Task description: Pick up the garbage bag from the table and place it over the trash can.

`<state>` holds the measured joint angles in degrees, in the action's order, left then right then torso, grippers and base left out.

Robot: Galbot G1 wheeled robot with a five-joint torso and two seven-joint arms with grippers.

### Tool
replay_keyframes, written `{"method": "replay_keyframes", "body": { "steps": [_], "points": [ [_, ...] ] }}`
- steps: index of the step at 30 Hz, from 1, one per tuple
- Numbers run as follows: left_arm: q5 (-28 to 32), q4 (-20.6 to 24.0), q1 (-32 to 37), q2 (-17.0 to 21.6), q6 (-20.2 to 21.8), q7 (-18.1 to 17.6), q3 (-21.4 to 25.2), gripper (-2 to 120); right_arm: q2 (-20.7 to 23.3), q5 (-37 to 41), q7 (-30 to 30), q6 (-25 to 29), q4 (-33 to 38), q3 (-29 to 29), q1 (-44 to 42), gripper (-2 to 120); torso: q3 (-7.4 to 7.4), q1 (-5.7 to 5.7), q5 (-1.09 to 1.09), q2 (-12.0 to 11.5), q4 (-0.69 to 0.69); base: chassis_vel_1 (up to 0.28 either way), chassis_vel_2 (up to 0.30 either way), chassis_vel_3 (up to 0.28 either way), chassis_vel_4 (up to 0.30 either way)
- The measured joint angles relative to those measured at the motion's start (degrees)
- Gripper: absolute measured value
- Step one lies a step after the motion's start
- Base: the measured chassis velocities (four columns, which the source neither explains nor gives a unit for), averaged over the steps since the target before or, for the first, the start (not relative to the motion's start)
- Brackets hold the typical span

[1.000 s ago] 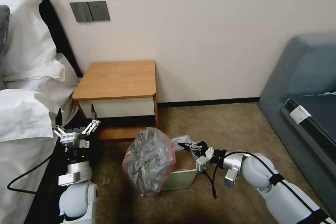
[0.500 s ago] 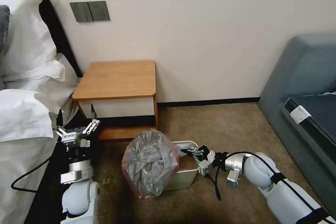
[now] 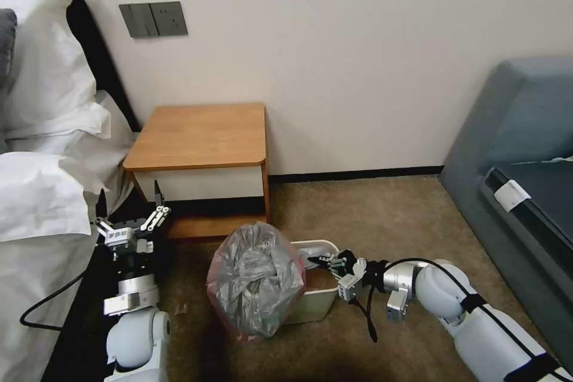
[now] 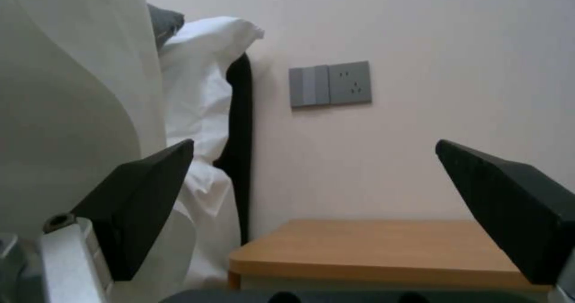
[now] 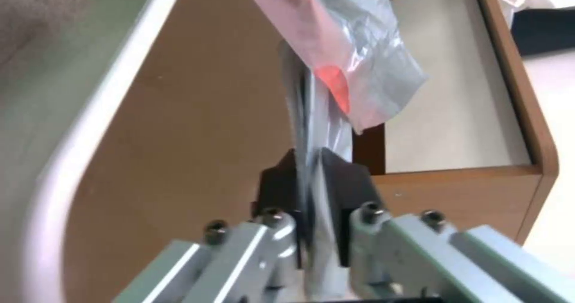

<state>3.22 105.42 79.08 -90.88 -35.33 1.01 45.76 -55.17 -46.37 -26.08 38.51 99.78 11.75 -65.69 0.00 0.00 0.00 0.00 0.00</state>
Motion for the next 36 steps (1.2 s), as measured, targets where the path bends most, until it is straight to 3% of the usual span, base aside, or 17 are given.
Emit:
{"method": "replay_keyframes", "body": {
  "steps": [8,15,22,36],
  "points": [
    [0.0,-0.2,-0.1,0.0,-0.1,0.0,-0.1,100,2.0,8.7,-12.5,0.3,1.3,1.9,1.2,45,0.0,0.0,0.0,0.0,0.0,0.0,0.0,0.0,0.0],
    [0.0,-0.5,-0.1,-0.2,-0.3,0.0,-0.2,100,2.9,11.9,-15.7,0.4,1.9,2.6,2.0,68,0.0,0.0,0.0,0.0,0.0,0.0,0.0,0.0,0.0],
    [0.0,-0.6,-0.2,-0.3,-0.4,0.0,-0.3,100,2.5,12.4,-13.4,0.6,1.7,1.4,3.2,94,0.0,0.0,0.0,0.0,0.01,0.0,0.0,0.0,0.0],
    [-0.1,-0.6,-0.3,-0.5,-0.4,0.0,-0.4,100,2.8,12.6,-10.1,0.2,3.6,2.2,3.6,100,0.0,0.0,-0.01,0.0,0.0,0.0,0.0,0.0,0.0]
  ]
}}
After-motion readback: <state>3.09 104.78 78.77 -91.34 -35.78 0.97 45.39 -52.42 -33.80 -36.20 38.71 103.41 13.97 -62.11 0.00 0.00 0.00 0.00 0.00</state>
